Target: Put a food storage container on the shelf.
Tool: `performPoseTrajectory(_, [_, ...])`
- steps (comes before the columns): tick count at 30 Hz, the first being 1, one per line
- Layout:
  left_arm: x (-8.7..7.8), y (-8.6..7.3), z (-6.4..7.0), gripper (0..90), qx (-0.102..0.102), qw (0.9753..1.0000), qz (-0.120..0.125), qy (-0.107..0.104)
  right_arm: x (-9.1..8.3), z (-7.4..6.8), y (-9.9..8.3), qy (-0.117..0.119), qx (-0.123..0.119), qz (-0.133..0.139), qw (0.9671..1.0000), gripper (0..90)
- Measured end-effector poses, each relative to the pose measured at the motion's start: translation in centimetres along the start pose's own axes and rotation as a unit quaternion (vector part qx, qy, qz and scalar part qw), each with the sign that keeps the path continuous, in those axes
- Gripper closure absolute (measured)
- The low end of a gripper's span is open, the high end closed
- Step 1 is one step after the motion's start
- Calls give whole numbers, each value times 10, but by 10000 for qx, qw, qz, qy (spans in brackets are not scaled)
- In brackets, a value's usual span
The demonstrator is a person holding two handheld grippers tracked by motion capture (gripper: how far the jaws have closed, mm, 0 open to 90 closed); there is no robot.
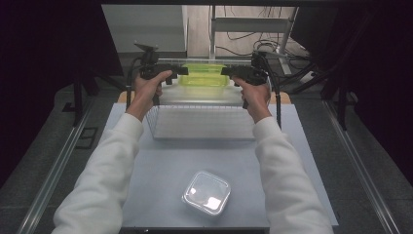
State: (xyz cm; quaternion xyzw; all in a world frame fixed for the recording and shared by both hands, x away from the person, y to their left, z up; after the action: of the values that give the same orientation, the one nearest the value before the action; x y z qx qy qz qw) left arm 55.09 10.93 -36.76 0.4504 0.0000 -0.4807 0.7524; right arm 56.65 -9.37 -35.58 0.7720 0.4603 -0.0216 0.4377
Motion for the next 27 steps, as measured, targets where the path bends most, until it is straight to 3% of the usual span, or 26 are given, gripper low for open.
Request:
performPoseTrajectory(1, [0, 0, 0, 278, 0, 10000, 0, 0, 0, 0, 0, 0, 0, 0, 10000, 464])
performPoseTrajectory(2, [-2, 0, 2, 261, 86, 10000, 26, 38, -5, -2, 1, -162, -81, 117, 9998, 426])
performPoseTrajectory(3, [-6, 0, 3, 245, 248, 9995, 87, 185, -7, -2, 0, -207, -126, 162, 9996, 406])
performPoseTrajectory(5, [-12, -1, 5, 225, 396, 9987, 146, 284, -13, -3, 0, -289, -222, 245, 9990, 382])
performPoseTrajectory(7, [-14, -2, 7, 213, 424, 9985, 189, 287, -16, -4, -1, -348, -322, 271, 9985, 369])
performPoseTrajectory(10, [-29, -7, 11, 199, 702, 9962, 237, 454, -31, -7, -5, -498, -785, 275, 9953, 324])
performPoseTrajectory(12, [-34, -9, 12, 196, 758, 9956, 265, 479, -34, -8, -6, -490, -863, 288, 9946, 320])
performPoseTrajectory(14, [-47, -17, 17, 193, 904, 9942, 303, 492, -48, -11, -13, -475, -1184, 220, 9916, 310])
performPoseTrajectory(15, [-47, -17, 17, 192, 904, 9942, 303, 492, -48, -11, -13, -475, -1184, 220, 9916, 310])
performPoseTrajectory(16, [-56, -24, 20, 193, 1062, 9924, 281, 546, -57, -13, -19, -449, -1417, 143, 9888, 308])
performPoseTrajectory(17, [-56, -24, 20, 193, 1062, 9924, 281, 546, -60, -13, -22, -439, -1503, 124, 9876, 307])
performPoseTrajectory(19, [-67, -40, 27, 194, 1286, 9902, 188, 513, -67, -14, -30, -439, -1704, 12, 9844, 303])
performPoseTrajectory(24, [-77, -71, 33, 208, 1530, 9869, -12, 511, -82, -10, -56, -428, -2140, -211, 9757, 308])
performPoseTrajectory(25, [-77, -71, 33, 215, 1530, 9869, -12, 511, -85, -8, -62, -463, -2246, -272, 9730, 311])
performPoseTrajectory(27, [-84, -93, 36, 223, 1639, 9852, -53, 506, -90, -6, -75, -453, -2399, -386, 9690, 316])
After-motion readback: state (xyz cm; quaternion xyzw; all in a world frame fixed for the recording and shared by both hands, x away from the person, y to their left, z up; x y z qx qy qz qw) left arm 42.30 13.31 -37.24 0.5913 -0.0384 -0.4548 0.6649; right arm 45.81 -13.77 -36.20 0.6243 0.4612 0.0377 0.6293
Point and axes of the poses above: each handheld gripper's, and its own axes: x roughly forward along the jaws, y roughly out of its top, z roughly to its right, the point moved 9 cm from there along x, roughly forward along the jaws, and after that the axes turned 1 degree about x, right-handed, at the moved point
